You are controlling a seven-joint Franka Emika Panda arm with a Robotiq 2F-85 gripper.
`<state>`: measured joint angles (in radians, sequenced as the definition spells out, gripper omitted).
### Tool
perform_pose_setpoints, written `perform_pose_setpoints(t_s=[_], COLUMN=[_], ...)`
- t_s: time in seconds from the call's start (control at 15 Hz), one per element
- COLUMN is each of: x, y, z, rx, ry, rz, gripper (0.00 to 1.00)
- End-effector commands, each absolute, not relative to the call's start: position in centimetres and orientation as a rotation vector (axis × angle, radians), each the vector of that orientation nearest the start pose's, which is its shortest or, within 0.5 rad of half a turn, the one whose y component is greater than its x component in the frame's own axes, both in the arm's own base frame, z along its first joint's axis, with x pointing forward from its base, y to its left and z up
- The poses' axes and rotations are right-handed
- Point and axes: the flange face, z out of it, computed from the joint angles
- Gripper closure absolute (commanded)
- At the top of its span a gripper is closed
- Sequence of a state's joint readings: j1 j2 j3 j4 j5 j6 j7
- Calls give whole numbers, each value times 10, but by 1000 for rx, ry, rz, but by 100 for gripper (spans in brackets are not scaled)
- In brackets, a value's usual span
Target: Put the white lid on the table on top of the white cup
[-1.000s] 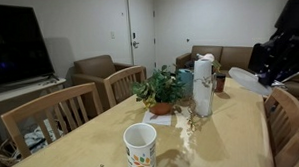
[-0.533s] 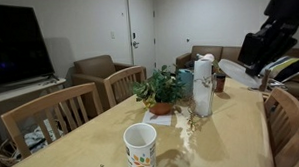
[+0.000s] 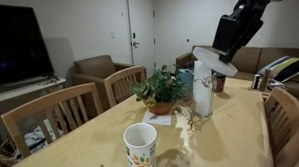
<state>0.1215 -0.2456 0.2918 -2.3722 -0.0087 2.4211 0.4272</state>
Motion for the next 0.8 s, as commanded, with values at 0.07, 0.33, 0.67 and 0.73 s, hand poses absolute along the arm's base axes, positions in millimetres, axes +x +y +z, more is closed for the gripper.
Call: perform_pose_setpoints(t_s=[0.07,0.33,0.67,0.73], x=[465,460,461,461], y=[220,219,218,218], z=[438,429,428,428], rx=[-3207,-3225,-3225,-3225], ry=[-134,-175,-172,-172], rz=[-282,-257,-252,-252], gripper=[98,93,93,93])
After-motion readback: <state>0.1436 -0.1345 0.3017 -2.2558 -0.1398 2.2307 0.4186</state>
